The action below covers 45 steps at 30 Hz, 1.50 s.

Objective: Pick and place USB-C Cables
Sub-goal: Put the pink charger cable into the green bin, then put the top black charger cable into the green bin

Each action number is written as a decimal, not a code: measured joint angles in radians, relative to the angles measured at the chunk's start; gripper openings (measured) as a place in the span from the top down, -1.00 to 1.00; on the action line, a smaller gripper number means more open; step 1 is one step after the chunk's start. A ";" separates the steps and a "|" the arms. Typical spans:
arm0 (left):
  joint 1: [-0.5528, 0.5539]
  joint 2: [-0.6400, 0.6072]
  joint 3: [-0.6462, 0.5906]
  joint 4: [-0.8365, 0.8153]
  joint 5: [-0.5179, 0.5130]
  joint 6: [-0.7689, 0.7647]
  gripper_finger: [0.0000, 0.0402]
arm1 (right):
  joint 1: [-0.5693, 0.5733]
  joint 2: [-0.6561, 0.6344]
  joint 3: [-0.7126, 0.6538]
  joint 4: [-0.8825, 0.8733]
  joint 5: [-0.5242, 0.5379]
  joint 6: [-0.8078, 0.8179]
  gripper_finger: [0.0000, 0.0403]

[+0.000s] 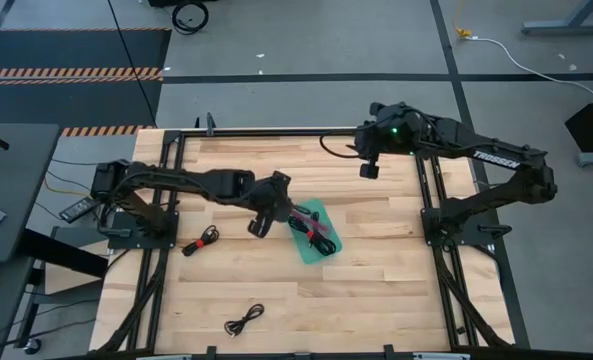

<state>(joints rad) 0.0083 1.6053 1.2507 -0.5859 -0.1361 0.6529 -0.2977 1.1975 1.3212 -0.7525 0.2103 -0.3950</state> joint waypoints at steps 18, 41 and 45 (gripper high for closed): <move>-0.022 0.179 -0.002 0.142 0.010 0.129 0.92 | -0.001 0.031 0.000 -0.014 -0.041 0.002 0.35; -0.022 0.188 -0.001 0.138 0.001 0.038 0.53 | -0.008 0.055 0.000 -0.013 -0.056 0.003 0.35; -0.021 0.188 -0.001 0.139 -0.053 0.038 0.37 | -0.008 0.055 0.000 -0.013 -0.063 0.010 0.35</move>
<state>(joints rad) -0.0132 1.7935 1.2499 -0.4465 -0.1894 0.6904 -0.3054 1.2526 1.3212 -0.7650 0.1470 -0.3853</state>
